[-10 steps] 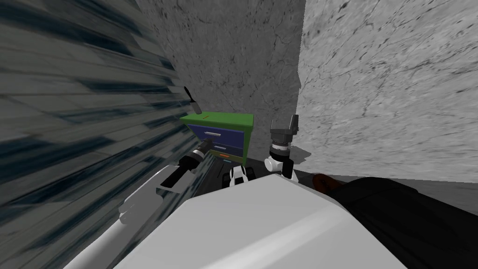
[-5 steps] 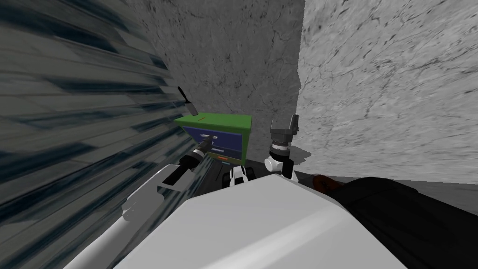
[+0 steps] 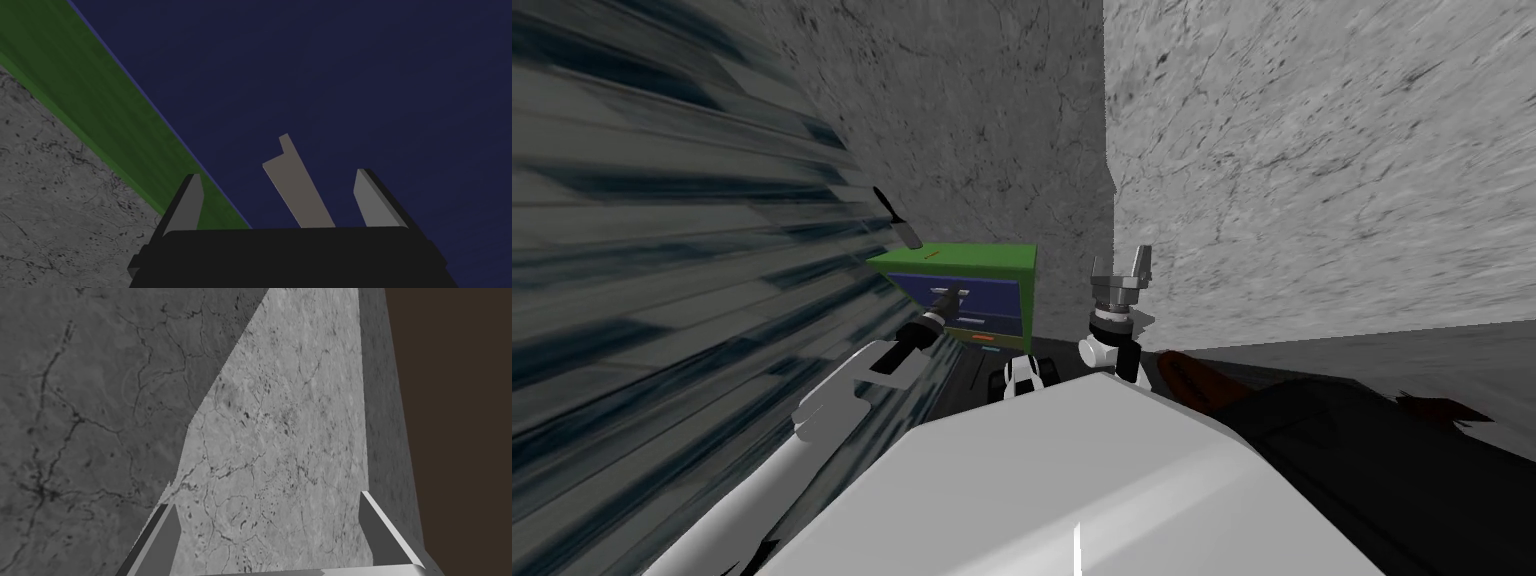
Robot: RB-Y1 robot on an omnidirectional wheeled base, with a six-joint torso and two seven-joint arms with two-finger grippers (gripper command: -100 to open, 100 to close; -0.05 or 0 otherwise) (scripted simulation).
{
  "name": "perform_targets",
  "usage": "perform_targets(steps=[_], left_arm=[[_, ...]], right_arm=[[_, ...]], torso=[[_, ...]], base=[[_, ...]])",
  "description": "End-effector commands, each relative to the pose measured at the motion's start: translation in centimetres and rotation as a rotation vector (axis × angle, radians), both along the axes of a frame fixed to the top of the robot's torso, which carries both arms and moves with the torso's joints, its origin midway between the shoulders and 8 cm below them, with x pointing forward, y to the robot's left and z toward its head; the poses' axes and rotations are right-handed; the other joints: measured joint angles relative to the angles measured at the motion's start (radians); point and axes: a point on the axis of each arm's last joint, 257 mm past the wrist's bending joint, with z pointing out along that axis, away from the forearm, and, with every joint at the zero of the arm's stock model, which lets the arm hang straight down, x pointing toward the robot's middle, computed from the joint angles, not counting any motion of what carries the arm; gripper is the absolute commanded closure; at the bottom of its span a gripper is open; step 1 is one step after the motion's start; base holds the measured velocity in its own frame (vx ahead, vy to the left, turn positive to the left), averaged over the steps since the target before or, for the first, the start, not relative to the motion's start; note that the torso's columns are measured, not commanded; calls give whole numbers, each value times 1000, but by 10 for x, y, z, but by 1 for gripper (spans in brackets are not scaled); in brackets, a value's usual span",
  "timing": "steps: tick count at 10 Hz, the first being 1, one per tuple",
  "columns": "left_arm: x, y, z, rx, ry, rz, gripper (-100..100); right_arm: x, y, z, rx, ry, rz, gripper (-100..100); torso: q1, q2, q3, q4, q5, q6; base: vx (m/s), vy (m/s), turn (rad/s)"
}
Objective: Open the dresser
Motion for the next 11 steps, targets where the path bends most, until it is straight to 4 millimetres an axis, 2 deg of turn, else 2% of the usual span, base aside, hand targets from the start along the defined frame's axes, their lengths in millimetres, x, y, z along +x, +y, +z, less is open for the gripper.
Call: perform_targets(steps=[1, 3, 4, 5, 10, 11], left_arm=[[16, 23, 2, -1, 1, 49, -100], [28, 39, 4, -5, 0, 86, -100], [24, 35, 5, -4, 1, 74, -100], [16, 23, 2, -1, 1, 49, 100], [-17, -16, 0, -1, 1, -41, 100], [-31, -31, 1, -4, 1, -77, 100]], right_arm=[[0, 0, 0, 0, 0, 0, 0], [0, 0, 0, 0, 0, 0, 0], [0, 0, 0, 0, 0, 0, 0], [0, 0, 0, 0, 0, 0, 0], [0, 0, 0, 0, 0, 0, 0], [0, 0, 0, 0, 0, 0, 0]], torso=[[0, -1, -1, 0, 0, 0], [1, 1, 1, 0, 0, 0], [2, 2, 1, 1, 1, 0], [2, 1, 1, 0, 1, -1], [1, 3, 2, 1, 0, 0], [1, 4, 2, 1, 0, 0]], base=[[-78, -10, -213], [-73, -4, -177], [-32, -1, -32], [52, -1, 247], [88, 5, 201], [100, -3, 313]])
